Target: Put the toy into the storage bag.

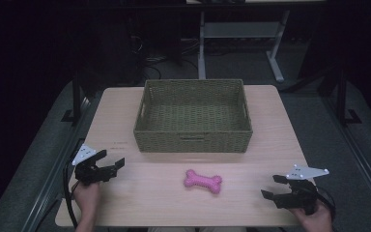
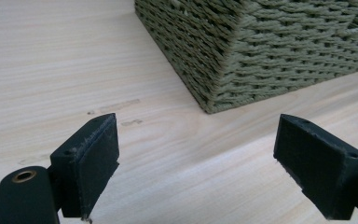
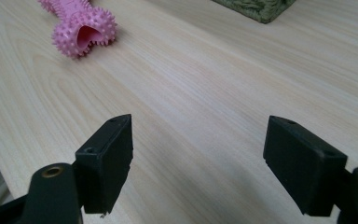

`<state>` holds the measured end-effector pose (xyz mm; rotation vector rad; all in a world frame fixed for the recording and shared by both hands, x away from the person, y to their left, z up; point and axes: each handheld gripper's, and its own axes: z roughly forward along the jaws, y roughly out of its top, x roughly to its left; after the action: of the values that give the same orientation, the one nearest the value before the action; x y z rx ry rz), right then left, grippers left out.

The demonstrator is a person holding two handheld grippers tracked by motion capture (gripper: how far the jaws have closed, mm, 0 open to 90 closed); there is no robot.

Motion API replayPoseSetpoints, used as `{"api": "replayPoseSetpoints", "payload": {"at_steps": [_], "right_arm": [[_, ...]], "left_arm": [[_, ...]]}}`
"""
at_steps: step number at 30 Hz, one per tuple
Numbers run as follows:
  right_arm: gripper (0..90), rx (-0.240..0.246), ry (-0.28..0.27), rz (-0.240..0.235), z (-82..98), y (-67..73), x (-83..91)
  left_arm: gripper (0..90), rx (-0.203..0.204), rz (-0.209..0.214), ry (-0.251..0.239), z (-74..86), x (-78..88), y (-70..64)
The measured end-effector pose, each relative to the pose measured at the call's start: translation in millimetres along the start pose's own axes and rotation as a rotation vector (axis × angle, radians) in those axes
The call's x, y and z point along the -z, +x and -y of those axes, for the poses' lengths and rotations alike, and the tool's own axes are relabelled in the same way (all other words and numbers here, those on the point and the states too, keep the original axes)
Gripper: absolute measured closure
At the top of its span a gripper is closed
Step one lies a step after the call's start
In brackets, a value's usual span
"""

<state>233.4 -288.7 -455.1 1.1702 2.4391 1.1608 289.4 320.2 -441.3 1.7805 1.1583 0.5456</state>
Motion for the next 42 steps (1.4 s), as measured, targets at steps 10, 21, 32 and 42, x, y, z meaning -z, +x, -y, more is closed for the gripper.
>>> {"api": "replayPoseSetpoints", "payload": {"at_steps": [10, 21, 32, 42], "right_arm": [[23.6, 0.037, 0.001, -0.006, -9.1, 9.3, -3.3], [23.6, 0.097, 0.043, -0.038, -28.2, 18.1, -12.4], [21.3, 0.153, 0.118, -0.076, -51.0, 23.3, -17.2], [20.0, 0.189, 0.165, -0.101, -66.4, 29.9, -24.3]], "left_arm": [[13.6, -0.001, 0.025, -0.02, 0.6, 2.3, 0.2], [13.6, -0.011, 0.036, -0.019, 1.8, 3.6, -0.7], [13.6, -0.008, 0.043, -0.022, 2.9, 3.0, -0.6], [13.6, -0.009, 0.045, -0.023, 2.7, 2.2, -0.1]]}}
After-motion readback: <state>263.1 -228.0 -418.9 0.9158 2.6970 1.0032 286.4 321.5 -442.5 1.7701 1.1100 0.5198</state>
